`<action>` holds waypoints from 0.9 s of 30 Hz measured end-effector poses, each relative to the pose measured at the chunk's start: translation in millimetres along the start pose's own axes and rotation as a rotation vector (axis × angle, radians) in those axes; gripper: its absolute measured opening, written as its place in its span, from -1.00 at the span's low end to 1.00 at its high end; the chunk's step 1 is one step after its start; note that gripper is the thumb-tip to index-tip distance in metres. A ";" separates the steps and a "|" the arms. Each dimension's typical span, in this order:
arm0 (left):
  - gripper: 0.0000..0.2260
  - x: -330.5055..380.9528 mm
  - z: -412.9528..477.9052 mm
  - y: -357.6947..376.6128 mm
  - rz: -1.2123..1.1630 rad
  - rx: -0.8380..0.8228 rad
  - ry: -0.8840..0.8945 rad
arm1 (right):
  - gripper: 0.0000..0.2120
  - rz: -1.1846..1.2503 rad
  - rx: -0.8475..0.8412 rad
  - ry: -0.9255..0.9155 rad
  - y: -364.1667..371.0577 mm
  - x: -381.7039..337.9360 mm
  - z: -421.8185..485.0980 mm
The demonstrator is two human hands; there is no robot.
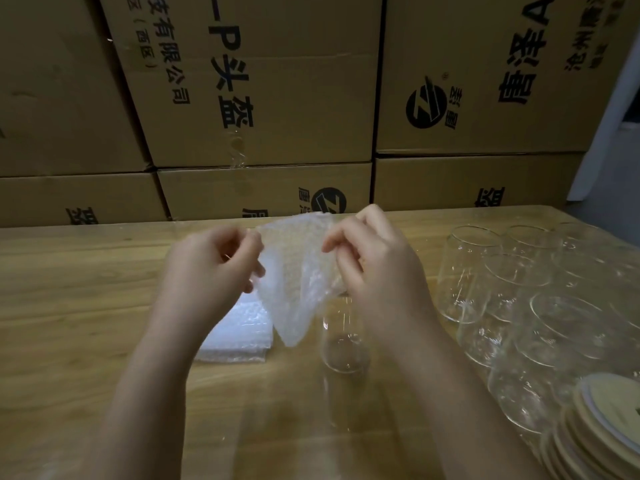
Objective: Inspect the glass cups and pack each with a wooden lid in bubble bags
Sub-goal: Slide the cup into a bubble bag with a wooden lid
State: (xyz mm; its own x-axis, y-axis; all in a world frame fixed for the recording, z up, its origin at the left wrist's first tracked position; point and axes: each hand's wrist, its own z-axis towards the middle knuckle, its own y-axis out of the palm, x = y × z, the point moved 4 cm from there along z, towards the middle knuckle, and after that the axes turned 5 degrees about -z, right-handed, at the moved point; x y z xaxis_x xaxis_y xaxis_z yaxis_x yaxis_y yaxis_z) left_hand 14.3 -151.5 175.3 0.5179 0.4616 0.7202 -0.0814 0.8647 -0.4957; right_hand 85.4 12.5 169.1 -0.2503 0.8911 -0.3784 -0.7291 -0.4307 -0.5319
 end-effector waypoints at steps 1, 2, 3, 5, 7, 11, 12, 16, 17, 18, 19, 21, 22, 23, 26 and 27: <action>-0.78 2.9 -1.2 -2.0 0.059 0.078 0.022 | -0.82 -0.116 0.003 0.022 -1.3 2.3 0.5; -0.76 7.4 -3.1 -2.4 0.113 0.147 0.056 | -0.82 -0.214 -0.023 0.054 -1.2 2.9 0.7; -0.76 13.0 -5.9 -0.8 0.151 0.202 0.104 | -0.81 -0.292 -0.058 0.089 0.4 3.1 0.4; -0.76 25.7 -12.6 6.5 0.195 0.278 0.204 | -0.80 -0.383 -0.056 0.137 0.3 -1.0 -1.6; -0.77 36.5 -19.2 14.9 0.239 0.317 0.274 | -0.81 -0.351 0.017 0.094 -5.2 -13.8 -2.2; -0.81 49.4 -28.8 25.7 0.194 0.320 0.331 | -0.79 0.057 -0.143 0.130 -4.1 -28.4 -1.5; -0.80 52.6 -30.6 26.8 0.178 0.311 0.350 | -0.74 0.083 -0.243 0.194 0.5 -25.0 -3.0; -0.82 66.8 -39.3 28.1 0.175 0.287 0.449 | -0.76 0.493 -0.409 0.450 12.7 -10.0 -7.0; -0.85 69.4 -42.0 28.3 0.170 0.286 0.467 | -0.77 0.688 -0.412 0.540 15.3 -7.5 -6.7; -0.88 72.7 -45.2 28.3 0.176 0.284 0.479 | -0.78 0.876 -0.400 0.631 17.6 -4.3 -6.5; -0.90 75.7 -47.9 28.6 0.182 0.277 0.495 | -0.78 1.056 -0.377 0.704 18.5 -2.2 -7.0; -0.93 82.6 -53.5 28.7 0.211 0.263 0.525 | -0.77 1.326 -0.320 0.750 15.8 -2.8 -5.6; -0.95 85.5 -55.9 28.7 0.235 0.254 0.533 | -0.75 1.395 -0.319 0.742 13.8 -4.9 -5.2; -0.95 88.0 -57.9 28.4 0.258 0.251 0.546 | -0.74 1.420 -0.329 0.726 11.9 -7.1 -4.8; -0.94 93.4 -61.5 26.5 0.296 0.248 0.553 | -0.78 1.345 -0.316 0.733 9.4 -9.5 -6.5; -0.93 94.1 -61.8 26.4 0.289 0.247 0.563 | -0.79 1.312 -0.310 0.742 9.9 -9.1 -7.7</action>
State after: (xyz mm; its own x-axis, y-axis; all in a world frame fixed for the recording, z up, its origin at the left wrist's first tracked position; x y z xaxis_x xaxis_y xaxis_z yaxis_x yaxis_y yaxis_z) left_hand 113.5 -97.5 200.0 0.8049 0.5654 0.1802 -0.4407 0.7728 -0.4566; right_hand 85.3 -1.0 161.4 -0.1575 -0.3552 -0.9214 -0.0760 -0.9260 0.3699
